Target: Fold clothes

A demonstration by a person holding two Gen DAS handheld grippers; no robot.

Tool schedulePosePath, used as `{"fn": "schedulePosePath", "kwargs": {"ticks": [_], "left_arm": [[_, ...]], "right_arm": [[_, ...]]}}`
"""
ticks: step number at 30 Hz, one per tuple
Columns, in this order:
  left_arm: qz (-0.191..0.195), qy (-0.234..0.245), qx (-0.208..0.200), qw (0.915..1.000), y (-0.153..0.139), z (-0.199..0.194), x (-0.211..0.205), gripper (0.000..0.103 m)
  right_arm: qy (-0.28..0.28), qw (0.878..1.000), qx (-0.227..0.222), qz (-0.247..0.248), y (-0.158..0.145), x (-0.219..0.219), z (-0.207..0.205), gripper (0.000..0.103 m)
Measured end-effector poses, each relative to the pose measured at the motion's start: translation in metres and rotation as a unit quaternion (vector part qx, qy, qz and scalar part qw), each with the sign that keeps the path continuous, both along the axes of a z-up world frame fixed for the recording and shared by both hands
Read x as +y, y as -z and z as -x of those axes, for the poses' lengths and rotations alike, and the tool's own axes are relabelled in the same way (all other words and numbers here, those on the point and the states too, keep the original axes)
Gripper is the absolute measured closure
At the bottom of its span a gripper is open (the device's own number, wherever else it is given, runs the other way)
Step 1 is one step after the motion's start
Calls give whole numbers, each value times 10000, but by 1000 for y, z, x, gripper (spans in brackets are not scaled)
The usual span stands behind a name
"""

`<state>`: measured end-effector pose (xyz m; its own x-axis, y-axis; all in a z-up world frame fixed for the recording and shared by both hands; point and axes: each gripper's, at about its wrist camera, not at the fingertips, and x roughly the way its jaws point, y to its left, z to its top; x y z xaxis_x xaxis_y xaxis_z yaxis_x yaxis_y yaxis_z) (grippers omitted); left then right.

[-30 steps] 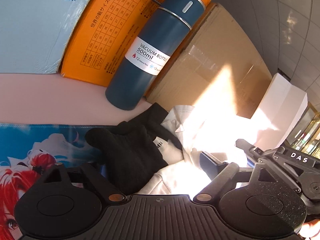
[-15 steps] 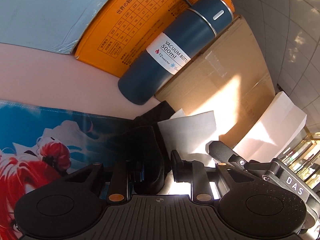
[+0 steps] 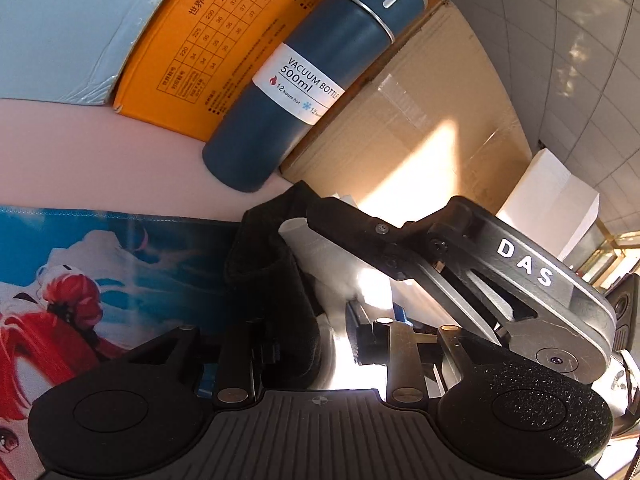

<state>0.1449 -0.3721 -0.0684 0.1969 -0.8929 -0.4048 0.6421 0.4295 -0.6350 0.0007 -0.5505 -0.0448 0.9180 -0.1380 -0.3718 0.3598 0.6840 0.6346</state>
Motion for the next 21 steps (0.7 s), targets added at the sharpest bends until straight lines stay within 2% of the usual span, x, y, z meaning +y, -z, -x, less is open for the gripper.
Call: {"fn": "schedulePosePath", "kwargs": {"ticks": [1,2,4,7,11,13,15,17,19,21], "left_arm": [[72,27,44,10000,1,-1,1,71],[121,37,72,9999,2,-2,2,69],[149,69,66,9998,2,-2,1,66],[238,89,105,9996,3,-3,3,62],[294,81,155,9994,4,-4,4,63],[267,68,136,9995,4,-3,3,66],[205,-22,187,9996,6,-5,3,78],[248,-86,393,9989,11,-11,6,90],[390,-93,438,9982,11,-13,11,92],[593,-148,98,9981,3,-7,19,97]], "right_arm": [[143,9998,73,-82,2,-3,3,74],[230,9995,75,-221,6,-7,6,82],[345,9979,-48,-551,13,-14,13,88],[425,9940,-442,-903,17,-19,29,89],[668,9919,-800,-726,11,-14,55,89],[837,9862,-1190,-794,6,-15,74,90],[974,9801,-1575,-723,-2,-14,95,90],[1155,9774,-1699,-500,-12,-8,110,90],[1318,9737,-1818,-385,-23,1,128,90],[1471,9693,-1945,-315,-35,9,146,90]]}}
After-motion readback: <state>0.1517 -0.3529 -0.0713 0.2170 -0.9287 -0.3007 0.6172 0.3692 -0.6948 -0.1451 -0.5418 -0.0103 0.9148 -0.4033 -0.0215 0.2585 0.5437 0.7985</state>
